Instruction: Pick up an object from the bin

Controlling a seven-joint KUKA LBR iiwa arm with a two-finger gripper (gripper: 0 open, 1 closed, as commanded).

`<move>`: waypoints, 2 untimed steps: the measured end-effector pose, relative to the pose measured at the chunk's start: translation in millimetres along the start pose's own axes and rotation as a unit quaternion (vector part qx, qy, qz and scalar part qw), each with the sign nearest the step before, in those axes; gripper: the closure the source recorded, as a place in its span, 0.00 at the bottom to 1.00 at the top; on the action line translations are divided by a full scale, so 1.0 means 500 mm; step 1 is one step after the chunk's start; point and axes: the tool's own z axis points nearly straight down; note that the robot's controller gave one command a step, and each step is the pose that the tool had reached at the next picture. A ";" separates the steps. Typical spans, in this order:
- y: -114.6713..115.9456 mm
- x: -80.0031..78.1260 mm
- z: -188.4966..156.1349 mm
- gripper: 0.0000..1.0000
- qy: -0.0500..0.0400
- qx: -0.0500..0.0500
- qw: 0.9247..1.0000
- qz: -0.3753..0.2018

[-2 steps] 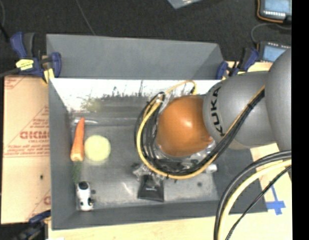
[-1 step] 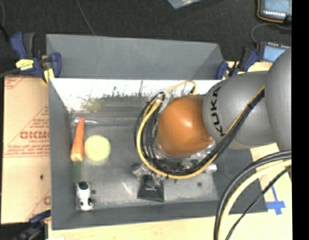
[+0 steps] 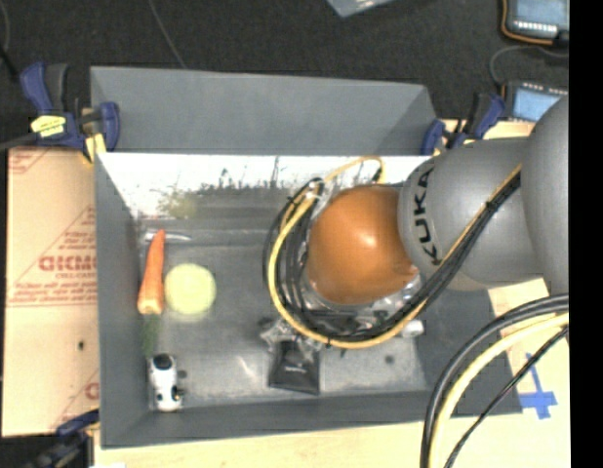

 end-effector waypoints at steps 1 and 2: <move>-0.001 -0.001 -0.017 1.00 -0.001 0.001 1.000 0.001; -0.002 -0.001 -0.027 1.00 -0.001 0.002 1.000 0.001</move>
Offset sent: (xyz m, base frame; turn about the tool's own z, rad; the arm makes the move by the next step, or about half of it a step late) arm -0.0002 0.0002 0.0107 0.0000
